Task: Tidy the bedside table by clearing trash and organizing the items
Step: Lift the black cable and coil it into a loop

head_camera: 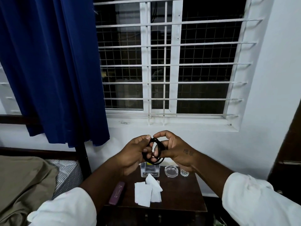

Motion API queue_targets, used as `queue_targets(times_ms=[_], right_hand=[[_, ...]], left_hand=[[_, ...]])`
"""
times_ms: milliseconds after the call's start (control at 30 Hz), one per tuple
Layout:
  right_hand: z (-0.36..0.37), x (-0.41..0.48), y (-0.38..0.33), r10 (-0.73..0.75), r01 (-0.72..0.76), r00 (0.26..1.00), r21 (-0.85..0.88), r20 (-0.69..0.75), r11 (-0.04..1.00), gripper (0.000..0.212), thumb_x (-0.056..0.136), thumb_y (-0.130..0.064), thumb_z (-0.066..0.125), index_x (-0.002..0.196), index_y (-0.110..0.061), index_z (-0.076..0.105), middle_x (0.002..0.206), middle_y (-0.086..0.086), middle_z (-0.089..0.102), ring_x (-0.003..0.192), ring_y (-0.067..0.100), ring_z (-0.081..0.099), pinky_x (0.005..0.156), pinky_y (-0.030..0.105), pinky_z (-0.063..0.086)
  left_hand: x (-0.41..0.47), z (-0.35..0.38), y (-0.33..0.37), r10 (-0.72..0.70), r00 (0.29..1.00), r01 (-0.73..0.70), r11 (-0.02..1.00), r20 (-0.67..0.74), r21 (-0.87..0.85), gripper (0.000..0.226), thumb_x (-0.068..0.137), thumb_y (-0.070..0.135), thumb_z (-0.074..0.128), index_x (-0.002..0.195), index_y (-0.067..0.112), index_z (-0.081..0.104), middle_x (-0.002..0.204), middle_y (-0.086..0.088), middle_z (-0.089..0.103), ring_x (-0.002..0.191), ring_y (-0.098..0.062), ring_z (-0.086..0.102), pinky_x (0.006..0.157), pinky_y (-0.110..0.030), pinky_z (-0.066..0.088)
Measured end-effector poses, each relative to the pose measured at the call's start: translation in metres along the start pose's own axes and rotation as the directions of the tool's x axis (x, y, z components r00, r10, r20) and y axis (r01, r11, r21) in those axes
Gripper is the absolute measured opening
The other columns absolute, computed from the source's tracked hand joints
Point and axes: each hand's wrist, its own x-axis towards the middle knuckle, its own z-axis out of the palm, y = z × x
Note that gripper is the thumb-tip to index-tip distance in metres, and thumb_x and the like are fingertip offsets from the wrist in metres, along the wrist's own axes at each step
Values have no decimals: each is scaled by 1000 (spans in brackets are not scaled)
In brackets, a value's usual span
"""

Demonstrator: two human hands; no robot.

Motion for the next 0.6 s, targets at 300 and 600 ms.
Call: queue_targets(times_ms=[300,600], right_hand=[[3,0,-5,-162,151,983,-124,-82,981,42,72,0,84,103,-17,60,90,10,66,77,21,63,73,33,55],[9,-1,-4,-271,263,951,-68,-148,962,31,79,-18,82,106,-12,68,97,0,66,80,18,68,77,29,56]], left_hand=[[2,0,1,-54,998,57,988,27,-147,30,103,32,50,84,10,57,59,1,34,50,-13,41,57,-32,55],[2,-2,4,-32,998,45,975,61,-217,31,103,33,52,82,11,60,59,1,35,52,-13,43,59,-33,55]])
